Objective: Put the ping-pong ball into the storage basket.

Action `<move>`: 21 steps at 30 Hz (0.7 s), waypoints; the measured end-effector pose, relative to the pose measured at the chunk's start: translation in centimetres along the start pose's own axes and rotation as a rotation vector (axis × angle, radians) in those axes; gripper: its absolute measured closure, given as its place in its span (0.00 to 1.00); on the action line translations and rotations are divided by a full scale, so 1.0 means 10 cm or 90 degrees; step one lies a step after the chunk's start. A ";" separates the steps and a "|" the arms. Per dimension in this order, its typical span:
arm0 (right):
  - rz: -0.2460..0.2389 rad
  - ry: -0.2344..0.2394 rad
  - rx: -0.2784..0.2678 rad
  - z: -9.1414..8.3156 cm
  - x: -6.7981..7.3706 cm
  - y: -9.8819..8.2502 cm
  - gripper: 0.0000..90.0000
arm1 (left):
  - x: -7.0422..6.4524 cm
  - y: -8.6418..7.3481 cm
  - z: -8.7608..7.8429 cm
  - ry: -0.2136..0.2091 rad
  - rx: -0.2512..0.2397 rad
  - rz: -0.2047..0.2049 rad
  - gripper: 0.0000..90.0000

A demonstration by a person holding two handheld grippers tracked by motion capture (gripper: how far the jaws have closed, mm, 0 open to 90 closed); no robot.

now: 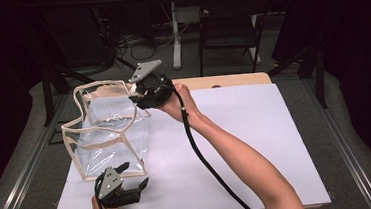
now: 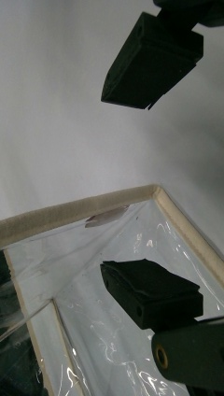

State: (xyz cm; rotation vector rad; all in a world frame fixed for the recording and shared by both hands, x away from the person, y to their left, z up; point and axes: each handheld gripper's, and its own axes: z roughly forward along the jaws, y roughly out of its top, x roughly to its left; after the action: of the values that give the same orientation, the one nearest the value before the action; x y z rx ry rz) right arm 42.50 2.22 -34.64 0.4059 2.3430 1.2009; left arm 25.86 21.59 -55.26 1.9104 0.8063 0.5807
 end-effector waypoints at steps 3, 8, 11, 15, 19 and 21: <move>-0.003 0.001 0.003 0.01 0.00 0.01 0.57 | 0.00 0.00 0.00 0.000 0.000 0.001 0.18; -0.006 0.002 0.004 0.03 0.01 0.04 0.57 | 0.00 0.00 0.00 0.000 0.000 0.001 0.18; -0.007 0.001 0.003 0.05 0.02 0.06 0.57 | 0.00 0.00 0.00 0.000 0.000 0.001 0.18; -0.009 0.004 0.006 0.07 0.03 0.08 0.57 | 0.00 0.00 0.00 0.000 0.001 0.002 0.18; -0.009 0.005 0.005 0.08 0.04 0.10 0.57 | 0.00 0.00 0.00 0.000 -0.001 0.001 0.18; -0.013 0.005 0.006 0.08 0.05 0.12 0.57 | 0.00 0.00 0.00 0.000 0.000 0.001 0.18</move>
State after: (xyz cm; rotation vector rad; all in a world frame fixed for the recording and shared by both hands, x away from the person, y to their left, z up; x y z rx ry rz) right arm 42.59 3.66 -34.25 0.3799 2.3548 1.1857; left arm 25.87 21.62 -55.25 1.9111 0.8045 0.5821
